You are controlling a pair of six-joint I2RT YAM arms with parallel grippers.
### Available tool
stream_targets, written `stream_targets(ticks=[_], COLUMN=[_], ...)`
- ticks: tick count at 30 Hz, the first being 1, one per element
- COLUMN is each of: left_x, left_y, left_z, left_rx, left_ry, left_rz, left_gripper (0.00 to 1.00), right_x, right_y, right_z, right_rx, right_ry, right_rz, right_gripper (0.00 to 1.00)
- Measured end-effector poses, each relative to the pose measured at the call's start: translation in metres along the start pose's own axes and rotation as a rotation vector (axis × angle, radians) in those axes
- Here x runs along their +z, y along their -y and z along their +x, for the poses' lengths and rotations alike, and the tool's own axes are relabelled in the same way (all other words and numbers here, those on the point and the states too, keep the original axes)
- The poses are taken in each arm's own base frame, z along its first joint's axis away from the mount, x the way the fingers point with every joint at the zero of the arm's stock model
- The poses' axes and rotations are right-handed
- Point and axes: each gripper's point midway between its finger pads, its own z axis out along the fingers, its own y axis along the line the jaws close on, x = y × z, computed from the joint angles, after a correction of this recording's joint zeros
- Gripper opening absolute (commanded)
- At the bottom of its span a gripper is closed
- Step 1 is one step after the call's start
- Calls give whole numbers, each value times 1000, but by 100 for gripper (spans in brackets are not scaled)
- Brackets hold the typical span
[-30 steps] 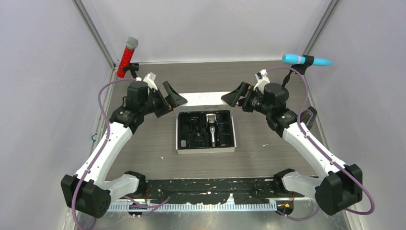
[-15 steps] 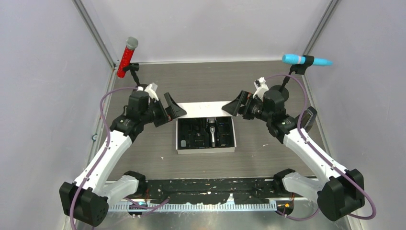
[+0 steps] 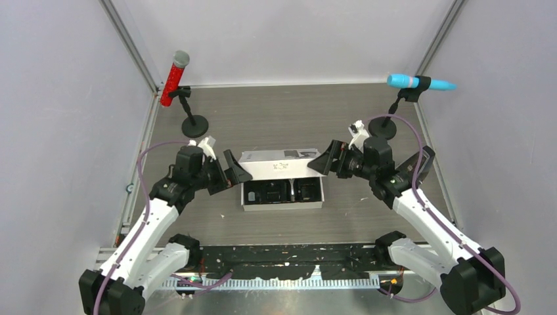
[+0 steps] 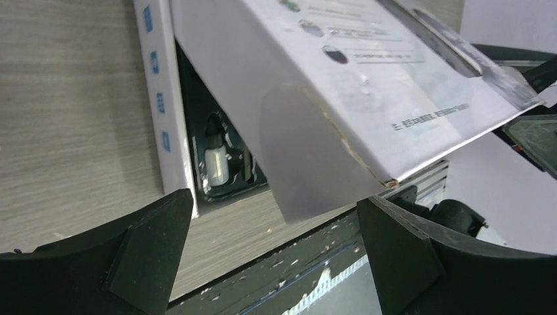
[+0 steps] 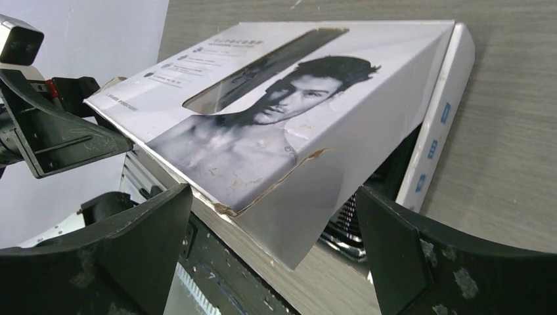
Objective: Sort the hair-cutting tools
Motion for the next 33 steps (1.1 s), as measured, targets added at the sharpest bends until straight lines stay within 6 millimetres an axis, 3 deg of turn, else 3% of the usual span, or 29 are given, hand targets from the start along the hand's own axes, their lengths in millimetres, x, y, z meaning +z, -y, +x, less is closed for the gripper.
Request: stream_targets(ticks=[10,15,22,33], left_x=[-16,-32,-44,-19], left_y=[-33,-38,-24,-23], left_z=[47,58,42,26], left_rx=[-21,-4,26,38], left_ry=[-65,-59,-11,-20], left_rz=[-56,-66,-52,-58], left_gripper=[100,100,100,100], right_x=[-23,-39,-43,-24], right_y=[16,15,7,7], right_z=[38,41,31,34], right_rx=[-5,-42,-87,-108], right_ry=[-47,-24,-10,-55], right_rz=[24,30,16,-25], right_gripper=[100,100,100,99])
